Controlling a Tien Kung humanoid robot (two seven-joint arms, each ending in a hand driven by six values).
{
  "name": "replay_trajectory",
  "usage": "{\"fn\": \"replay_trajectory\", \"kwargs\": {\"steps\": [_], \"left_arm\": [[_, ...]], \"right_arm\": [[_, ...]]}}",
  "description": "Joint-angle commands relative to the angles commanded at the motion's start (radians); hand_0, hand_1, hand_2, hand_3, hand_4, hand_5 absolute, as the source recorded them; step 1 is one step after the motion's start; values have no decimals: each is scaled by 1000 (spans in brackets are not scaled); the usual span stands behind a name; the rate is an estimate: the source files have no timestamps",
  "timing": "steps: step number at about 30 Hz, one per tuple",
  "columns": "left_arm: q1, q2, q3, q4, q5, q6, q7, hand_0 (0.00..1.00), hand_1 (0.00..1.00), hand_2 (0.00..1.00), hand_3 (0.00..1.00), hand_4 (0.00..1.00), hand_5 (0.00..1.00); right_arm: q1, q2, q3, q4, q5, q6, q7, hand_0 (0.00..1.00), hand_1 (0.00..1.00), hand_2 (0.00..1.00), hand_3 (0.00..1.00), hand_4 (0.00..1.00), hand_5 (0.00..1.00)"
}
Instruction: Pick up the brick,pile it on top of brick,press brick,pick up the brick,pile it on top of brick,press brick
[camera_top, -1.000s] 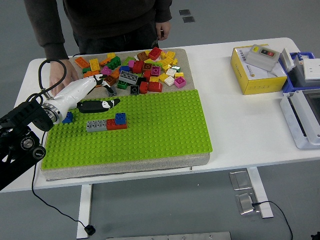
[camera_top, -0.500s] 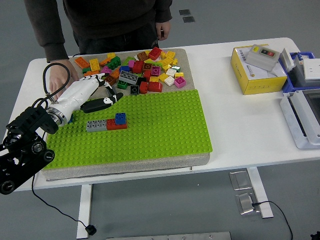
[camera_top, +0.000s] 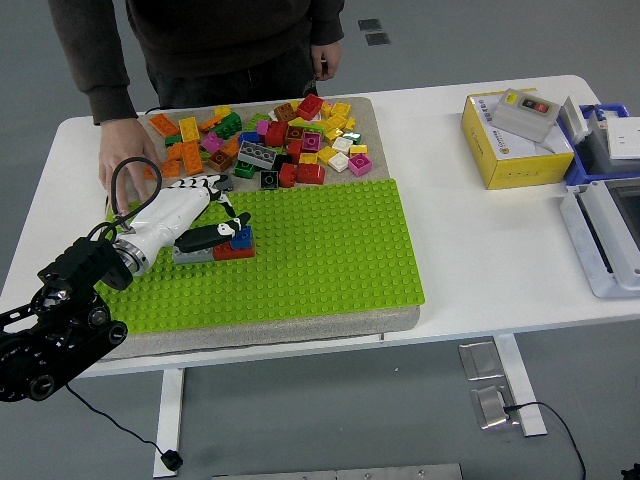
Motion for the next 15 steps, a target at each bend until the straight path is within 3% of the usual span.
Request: {"fn": "replay_trajectory", "kwargs": {"steps": [15], "left_arm": [[0,-14,28,-9,19,-12,10,998,998,998,602,602,998]], "right_arm": [[-3,1,0,0,3,1,1,597,523,511,677,109,921]]}}
